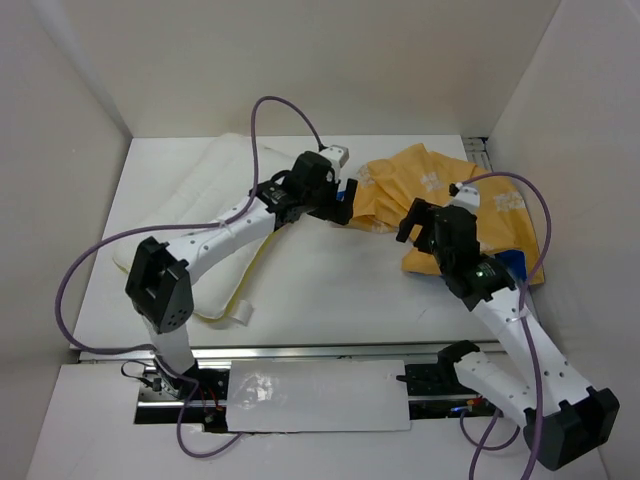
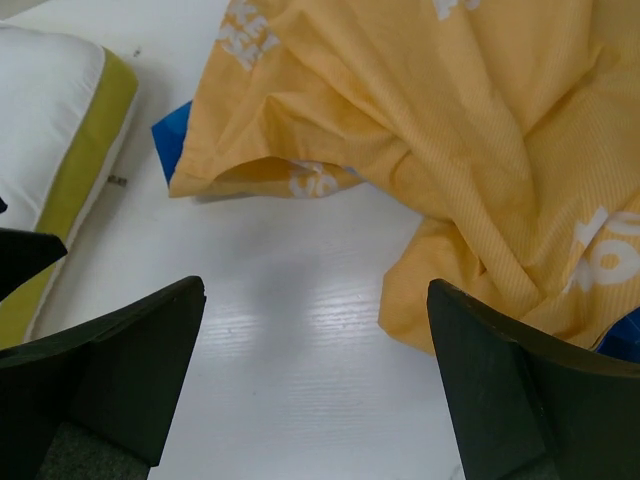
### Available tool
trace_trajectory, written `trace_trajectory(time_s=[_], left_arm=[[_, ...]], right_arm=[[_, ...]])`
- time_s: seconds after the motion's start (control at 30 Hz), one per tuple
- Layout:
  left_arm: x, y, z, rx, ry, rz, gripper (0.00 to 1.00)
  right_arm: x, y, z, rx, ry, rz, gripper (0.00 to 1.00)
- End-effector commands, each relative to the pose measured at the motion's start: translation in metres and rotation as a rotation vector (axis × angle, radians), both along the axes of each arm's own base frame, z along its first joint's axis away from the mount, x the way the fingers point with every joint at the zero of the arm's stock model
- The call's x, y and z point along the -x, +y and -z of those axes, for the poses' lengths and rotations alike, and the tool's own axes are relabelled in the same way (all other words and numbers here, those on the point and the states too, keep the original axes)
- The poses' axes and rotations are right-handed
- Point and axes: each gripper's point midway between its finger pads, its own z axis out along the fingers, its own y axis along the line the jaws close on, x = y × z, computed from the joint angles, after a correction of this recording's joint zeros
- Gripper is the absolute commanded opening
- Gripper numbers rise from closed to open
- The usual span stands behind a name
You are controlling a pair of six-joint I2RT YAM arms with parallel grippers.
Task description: Put the pillow into the pillowcase
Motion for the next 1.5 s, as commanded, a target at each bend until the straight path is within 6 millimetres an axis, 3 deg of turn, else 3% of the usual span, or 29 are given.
trace_trajectory(time_s=[0.0,0.07,0.1,0.13,0.2,0.23,0.37,0.53,0.77,0.9,0.97,1.03,1.07,1.17,1.2,1.3,1.33,1.43,1.47], left_arm=[[-0.023,-0.014,0.020,-0.039,-0.022,-0.008,0.99],[-0.029,-0.011,0.046,-0.110,0.018,-0.027,0.99],[-0.038,-0.015,0.043,-0.118,0.014,-0.038,0.99],[-0.044,-0.015,0.075,-0.177,0.062,-0.050,0.99],[-0.053,-0.018,0.084,-0.207,0.069,-0.069,0.99],[-0.056,-0.020,0.101,-0.226,0.090,-0.067,0.99],[-0.072,-0.030,0.118,-0.169,0.100,-0.043,0.99],[-0.079,-0.039,0.141,-0.185,0.097,0.001,0.99],[-0.094,-0.051,0.141,-0.143,0.045,0.042,0.96],[-0.102,-0.056,0.151,-0.150,0.030,0.053,0.95],[-0.105,-0.059,0.150,-0.148,0.027,0.053,0.89],[-0.107,-0.061,0.163,-0.157,0.039,0.054,0.81],[-0.110,-0.065,0.161,-0.145,0.033,0.060,0.71],[-0.114,-0.068,0.173,-0.154,0.045,0.061,0.57],[-0.115,-0.071,0.169,-0.141,0.039,0.069,0.46],[-0.115,-0.074,0.173,-0.128,0.045,0.071,0.24],[-0.115,-0.074,0.173,-0.128,0.045,0.071,0.00],[-0.124,-0.069,0.157,-0.102,0.002,0.037,0.00],[-0.125,-0.069,0.150,-0.099,-0.010,0.029,0.00]], right_arm=[[0.001,-0.006,0.010,0.009,0.059,0.044,0.99],[0.005,-0.007,0.034,0.040,0.135,0.044,0.99],[0.005,-0.011,0.039,0.027,0.155,0.077,0.99],[0.007,-0.011,0.054,0.033,0.205,0.086,0.99],[0.011,-0.011,0.068,0.022,0.259,0.108,0.99],[0.015,-0.013,0.081,0.038,0.295,0.110,0.99],[0.020,-0.016,0.109,0.067,0.368,0.126,0.99],[0.014,-0.015,0.116,0.031,0.360,0.156,0.99],[0.009,-0.026,0.151,-0.028,0.431,0.233,0.99],[0.006,-0.031,0.165,-0.022,0.479,0.263,0.99],[0.005,-0.034,0.173,-0.016,0.499,0.274,0.99],[0.004,-0.035,0.181,-0.018,0.522,0.278,0.99],[0.001,-0.034,0.183,-0.030,0.519,0.287,0.96],[-0.001,-0.036,0.193,-0.029,0.528,0.297,0.95],[-0.001,-0.036,0.196,-0.032,0.537,0.303,0.93],[-0.003,-0.038,0.207,-0.027,0.558,0.316,0.85],[-0.002,-0.039,0.210,-0.023,0.568,0.317,0.76],[-0.002,-0.043,0.216,-0.020,0.582,0.340,0.44],[-0.002,-0.045,0.213,-0.010,0.587,0.348,0.20]])
